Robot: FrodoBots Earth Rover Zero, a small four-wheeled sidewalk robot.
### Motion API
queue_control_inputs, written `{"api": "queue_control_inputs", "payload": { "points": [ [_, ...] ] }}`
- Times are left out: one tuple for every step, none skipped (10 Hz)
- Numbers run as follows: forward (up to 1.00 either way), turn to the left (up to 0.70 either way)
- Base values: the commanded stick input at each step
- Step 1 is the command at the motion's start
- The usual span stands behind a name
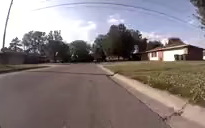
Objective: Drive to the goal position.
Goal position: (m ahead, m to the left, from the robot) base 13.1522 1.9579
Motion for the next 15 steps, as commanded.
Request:
{"api": "queue_control_inputs", "payload": {
  "points": [
    [0.85, 0.00],
    [0.85, 0.00],
    [0.85, 0.00],
    [0.85, 0.26],
    [0.85, 0.34],
    [0.85, 0.19],
    [0.85, 0.00],
    [0.85, 0.00],
    [0.85, 0.00],
    [0.85, 0.00],
    [0.85, 0.00],
    [0.85, 0.00],
    [0.85, 0.00],
    [0.85, 0.00],
    [0.85, 0.00]
  ]
}}
